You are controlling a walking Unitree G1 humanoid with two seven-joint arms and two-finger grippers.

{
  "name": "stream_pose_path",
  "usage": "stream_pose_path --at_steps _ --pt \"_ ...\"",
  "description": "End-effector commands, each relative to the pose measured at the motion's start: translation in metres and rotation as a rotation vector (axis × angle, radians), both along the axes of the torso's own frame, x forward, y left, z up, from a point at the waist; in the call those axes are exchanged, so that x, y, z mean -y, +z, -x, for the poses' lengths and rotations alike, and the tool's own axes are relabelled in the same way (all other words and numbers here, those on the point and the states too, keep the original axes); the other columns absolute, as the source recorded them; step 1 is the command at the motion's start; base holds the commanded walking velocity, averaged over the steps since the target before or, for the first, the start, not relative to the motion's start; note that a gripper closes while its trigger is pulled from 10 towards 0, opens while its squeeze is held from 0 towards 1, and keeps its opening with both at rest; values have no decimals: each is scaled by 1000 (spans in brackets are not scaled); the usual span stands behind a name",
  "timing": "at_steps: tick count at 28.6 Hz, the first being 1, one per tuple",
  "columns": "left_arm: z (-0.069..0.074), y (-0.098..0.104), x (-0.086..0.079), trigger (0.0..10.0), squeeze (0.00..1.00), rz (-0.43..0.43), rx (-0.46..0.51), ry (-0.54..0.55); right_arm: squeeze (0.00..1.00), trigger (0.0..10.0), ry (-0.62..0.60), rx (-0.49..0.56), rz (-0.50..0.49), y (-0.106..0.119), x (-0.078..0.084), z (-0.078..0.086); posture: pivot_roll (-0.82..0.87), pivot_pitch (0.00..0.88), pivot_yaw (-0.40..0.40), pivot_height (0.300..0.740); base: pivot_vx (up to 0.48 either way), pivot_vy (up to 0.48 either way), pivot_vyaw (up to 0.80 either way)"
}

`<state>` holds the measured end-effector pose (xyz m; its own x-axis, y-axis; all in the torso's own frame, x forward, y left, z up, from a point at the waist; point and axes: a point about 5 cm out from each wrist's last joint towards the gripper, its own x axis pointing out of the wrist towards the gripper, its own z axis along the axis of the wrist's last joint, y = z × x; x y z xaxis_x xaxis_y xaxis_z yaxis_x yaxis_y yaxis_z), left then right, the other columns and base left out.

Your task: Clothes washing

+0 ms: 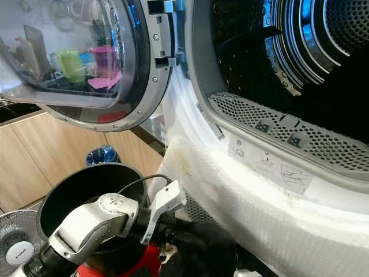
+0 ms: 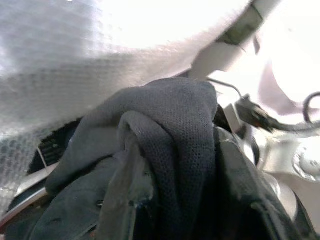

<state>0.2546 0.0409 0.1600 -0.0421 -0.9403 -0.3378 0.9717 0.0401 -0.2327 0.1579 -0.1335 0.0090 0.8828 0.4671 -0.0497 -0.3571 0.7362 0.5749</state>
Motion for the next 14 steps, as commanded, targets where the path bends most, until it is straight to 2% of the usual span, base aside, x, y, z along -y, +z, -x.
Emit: stream_pose_path --at_steps 1,4,5,7,8,11,12,13,14 --pt "2 7 -7 10000 1000 17 36 -53 0 0 -15 4 -4 2 4 1 225 0 47 740 0 0 0" --pt "1 8 -16 10000 1000 -9 59 -88 0 0 -14 2 -4 3 4 1 225 0 47 740 0 0 0" --pt "-1 5 -24 10000 1000 -79 101 -108 0 0 -10 2 -3 3 5 1 225 0 47 740 0 0 0" --pt "-4 2 -31 10000 1000 -152 146 -116 0 0 -6 1 -1 3 5 1 225 0 47 740 0 0 0" --pt "-15 -3 -39 10000 1000 -261 230 -67 0 0 2 -2 3 2 5 1 225 0 47 740 0 0 0" --pt "-29 -3 -47 10000 1000 -324 293 18 0 0 5 -6 5 2 6 2 231 0 45 740 0 0 0" --pt "-32 0 -47 10000 769 -312 288 53 0 0 7 -8 6 1 6 2 235 0 44 740 0 0 0" --pt "-34 1 -46 10000 0 -292 276 80 0 0 8 -10 6 1 6 2 235 0 44 740 0 0 0" --pt "-35 3 -46 10000 0 -265 258 100 0 0 11 -12 6 0 5 2 235 0 44 740 0 0 0"
